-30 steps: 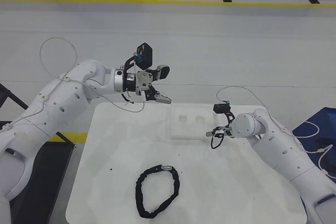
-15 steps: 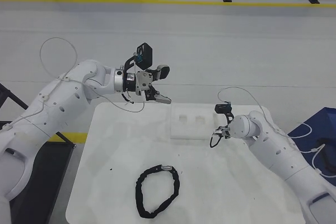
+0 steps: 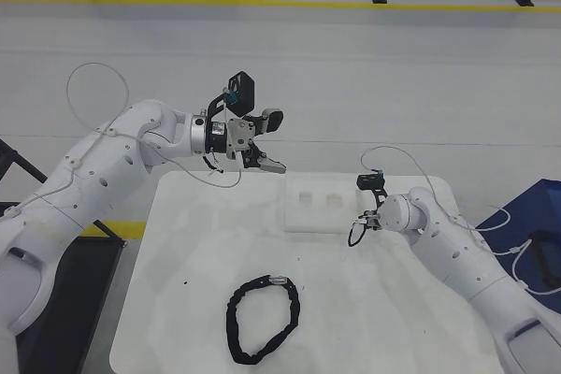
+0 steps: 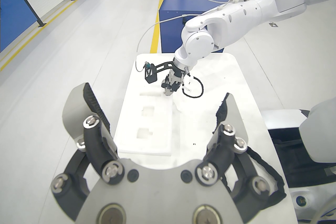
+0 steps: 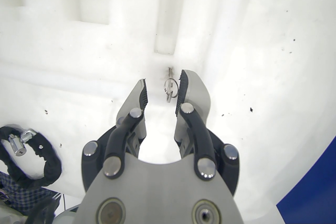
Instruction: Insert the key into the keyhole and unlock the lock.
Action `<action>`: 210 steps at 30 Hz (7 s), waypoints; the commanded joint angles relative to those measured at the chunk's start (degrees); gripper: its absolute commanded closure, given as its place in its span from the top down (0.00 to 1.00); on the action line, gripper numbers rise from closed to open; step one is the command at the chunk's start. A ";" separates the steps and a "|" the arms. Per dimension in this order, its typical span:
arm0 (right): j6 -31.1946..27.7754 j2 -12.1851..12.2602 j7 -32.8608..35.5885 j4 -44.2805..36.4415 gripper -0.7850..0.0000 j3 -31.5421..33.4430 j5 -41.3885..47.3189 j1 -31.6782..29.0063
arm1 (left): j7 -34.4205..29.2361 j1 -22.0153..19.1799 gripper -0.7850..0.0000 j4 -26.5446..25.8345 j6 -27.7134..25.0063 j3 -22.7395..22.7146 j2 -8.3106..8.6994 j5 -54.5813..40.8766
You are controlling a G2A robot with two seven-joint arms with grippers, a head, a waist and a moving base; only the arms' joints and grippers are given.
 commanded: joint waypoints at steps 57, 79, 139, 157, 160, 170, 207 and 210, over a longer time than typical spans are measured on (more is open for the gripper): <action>-4.17 6.48 17.34 -44.29 0.00 30.66 2.30 -11.20 | 0.00 0.00 1.00 0.00 0.00 0.00 0.00 0.00; -4.20 6.52 17.30 -44.33 0.00 30.89 2.37 -11.37 | -0.57 8.49 1.00 -4.39 0.16 -2.95 3.28 5.62; -4.20 6.52 17.30 -44.33 0.00 30.89 2.37 -11.37 | 28.10 41.44 1.00 -12.52 15.32 -8.29 7.09 56.26; -4.20 6.52 17.30 -44.33 0.00 30.89 2.37 -11.37 | 31.86 40.37 1.00 -4.74 16.96 -7.07 2.05 67.47; -4.20 6.52 17.30 -44.33 0.00 30.89 2.37 -11.37 | 32.05 40.65 1.00 -3.52 17.31 -7.09 1.40 67.72; -4.20 6.52 17.30 -44.33 0.00 30.89 2.37 -11.37 | 33.17 41.26 0.68 -0.40 18.10 -7.96 -0.11 68.23; -4.20 6.52 17.30 -44.33 0.00 30.89 2.37 -11.37 | 40.46 41.40 0.00 -0.77 12.09 -16.34 -3.50 58.47; -6.36 6.54 18.76 -43.31 0.00 30.20 5.32 -12.68 | 43.12 41.12 0.00 -2.37 10.65 -17.96 -3.35 56.94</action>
